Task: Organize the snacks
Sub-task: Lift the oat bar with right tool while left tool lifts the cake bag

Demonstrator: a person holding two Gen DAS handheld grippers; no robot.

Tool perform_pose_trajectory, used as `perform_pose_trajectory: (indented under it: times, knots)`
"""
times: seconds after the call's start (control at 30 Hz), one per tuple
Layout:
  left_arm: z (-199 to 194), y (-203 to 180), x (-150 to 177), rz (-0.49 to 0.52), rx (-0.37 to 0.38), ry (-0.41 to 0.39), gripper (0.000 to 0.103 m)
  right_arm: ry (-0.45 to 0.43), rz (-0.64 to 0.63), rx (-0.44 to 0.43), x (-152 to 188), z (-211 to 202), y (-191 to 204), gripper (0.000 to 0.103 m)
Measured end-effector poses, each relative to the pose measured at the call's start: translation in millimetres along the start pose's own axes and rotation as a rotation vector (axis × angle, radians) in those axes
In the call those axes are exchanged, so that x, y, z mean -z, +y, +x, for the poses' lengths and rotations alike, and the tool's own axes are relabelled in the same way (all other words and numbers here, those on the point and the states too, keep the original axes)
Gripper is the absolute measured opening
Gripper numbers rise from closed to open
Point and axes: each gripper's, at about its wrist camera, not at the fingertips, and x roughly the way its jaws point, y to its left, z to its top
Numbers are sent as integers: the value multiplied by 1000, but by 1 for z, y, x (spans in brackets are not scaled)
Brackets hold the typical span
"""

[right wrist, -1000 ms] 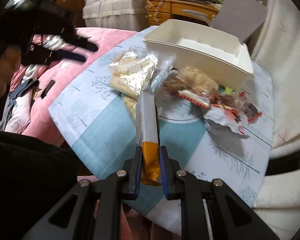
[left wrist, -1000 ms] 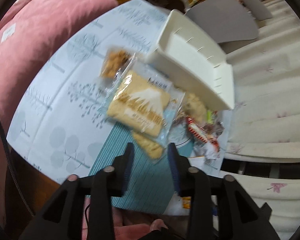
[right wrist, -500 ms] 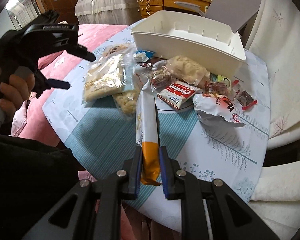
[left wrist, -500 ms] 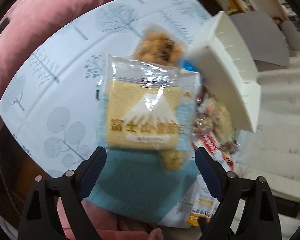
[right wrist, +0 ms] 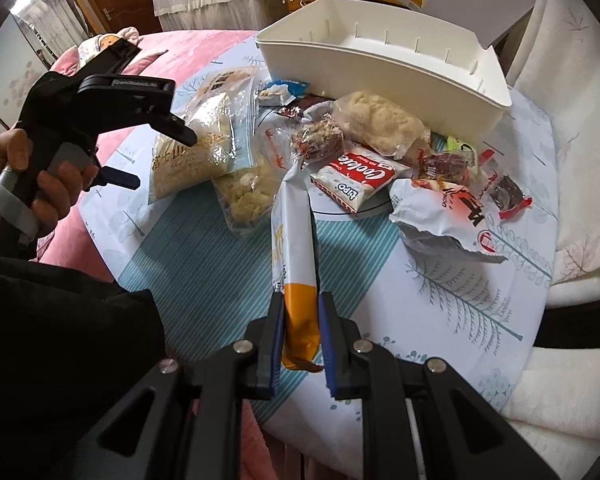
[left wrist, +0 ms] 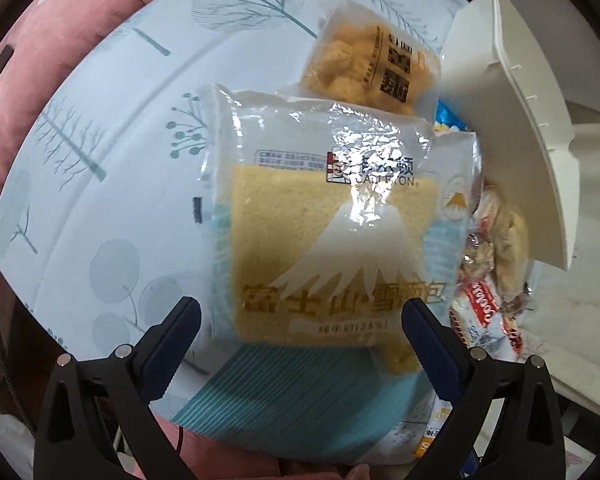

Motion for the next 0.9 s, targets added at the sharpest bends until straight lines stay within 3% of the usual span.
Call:
perform_pose_trajectory:
  times: [0.4,0.6,0.73,0.9]
  knots:
    - [15,-38,-28,49,-19,13,103,38,41,-3,-7,13,-7,16]
    - [22,-48,-42,39,-28,-32,103,48,76,12,-8,16,-11,16]
    - [30,-61,-46,57,-87,-45,103,53,101,24,-8,17,-14,16]
    - [34,-76,-45,78,-109,-69,103,55,131,42,-6,16,-17,16]
